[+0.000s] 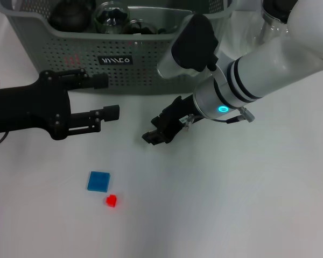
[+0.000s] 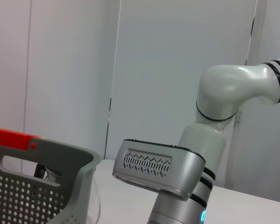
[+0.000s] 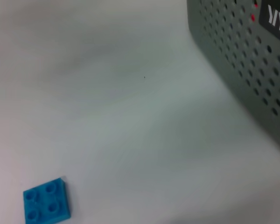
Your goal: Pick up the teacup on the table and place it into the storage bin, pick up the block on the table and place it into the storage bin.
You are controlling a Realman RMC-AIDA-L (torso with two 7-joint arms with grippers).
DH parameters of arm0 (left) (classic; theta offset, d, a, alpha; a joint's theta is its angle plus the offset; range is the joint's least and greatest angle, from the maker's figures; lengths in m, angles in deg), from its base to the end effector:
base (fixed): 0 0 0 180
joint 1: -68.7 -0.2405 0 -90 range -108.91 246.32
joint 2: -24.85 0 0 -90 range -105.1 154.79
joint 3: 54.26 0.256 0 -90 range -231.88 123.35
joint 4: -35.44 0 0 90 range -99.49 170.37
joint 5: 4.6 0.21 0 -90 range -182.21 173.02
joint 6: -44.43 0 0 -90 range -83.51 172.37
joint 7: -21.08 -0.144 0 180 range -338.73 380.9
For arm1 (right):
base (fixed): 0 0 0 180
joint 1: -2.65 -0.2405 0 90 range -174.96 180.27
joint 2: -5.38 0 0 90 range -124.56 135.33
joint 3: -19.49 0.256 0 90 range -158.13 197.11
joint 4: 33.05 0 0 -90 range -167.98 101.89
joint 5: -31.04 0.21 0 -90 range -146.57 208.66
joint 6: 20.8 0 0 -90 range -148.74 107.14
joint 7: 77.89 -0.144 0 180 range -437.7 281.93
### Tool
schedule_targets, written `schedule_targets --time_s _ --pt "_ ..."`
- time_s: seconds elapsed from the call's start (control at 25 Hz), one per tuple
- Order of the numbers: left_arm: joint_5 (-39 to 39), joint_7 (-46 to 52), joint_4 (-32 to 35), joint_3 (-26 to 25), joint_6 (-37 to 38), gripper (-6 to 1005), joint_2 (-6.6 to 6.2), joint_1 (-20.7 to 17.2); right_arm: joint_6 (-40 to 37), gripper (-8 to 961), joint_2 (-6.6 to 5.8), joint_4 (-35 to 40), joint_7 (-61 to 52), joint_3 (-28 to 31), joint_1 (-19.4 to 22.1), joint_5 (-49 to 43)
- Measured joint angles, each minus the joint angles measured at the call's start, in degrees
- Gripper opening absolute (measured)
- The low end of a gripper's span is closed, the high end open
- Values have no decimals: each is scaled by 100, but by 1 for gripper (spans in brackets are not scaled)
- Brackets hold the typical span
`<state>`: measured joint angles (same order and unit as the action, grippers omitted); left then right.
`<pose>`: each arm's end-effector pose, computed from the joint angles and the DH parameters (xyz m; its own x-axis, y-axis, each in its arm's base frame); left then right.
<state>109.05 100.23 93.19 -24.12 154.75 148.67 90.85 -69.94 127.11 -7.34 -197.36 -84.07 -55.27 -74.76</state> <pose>-0.2529 0.2761 0.0498 0.7820 0.1805 0.5966 0.3328 -0.9302 -0.1547 0.1440 0.3762 -0.1527 0.9095 -0.4026 0.1036 -0.3811 -0.9070 -0.1795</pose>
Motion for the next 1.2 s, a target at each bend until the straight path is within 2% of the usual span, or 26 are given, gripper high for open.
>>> schedule_targets --time_s 0.32,0.52,0.84,0.96,1.0,1.04,1.2 --pt "-1 7 -91 0 -59 676 -13 43 195 384 -1 22 -207 -341 1 16" --pt "-6 7 -91 0 -66 676 -20 45 112 321 -6 124 -215 -390 14 7" --pt "-6 -2 -86 -101 -66 676 -38 13 -284 217 -110 467 -217 -322 103 -16" --pt "139 -16 -51 -248 -64 676 -74 -30 -761 175 -203 637 -218 105 139 -157" --pt "200 -17 -38 -300 -63 676 -91 -45 -1177 175 -271 751 -235 543 141 -357" --pt "288 -15 -34 -358 -62 676 -107 -65 -1177 175 -271 751 -235 543 141 -357" --pt "503 -22 -6 -600 -40 676 -133 -156 -2115 176 -407 1266 -517 1521 150 -873"
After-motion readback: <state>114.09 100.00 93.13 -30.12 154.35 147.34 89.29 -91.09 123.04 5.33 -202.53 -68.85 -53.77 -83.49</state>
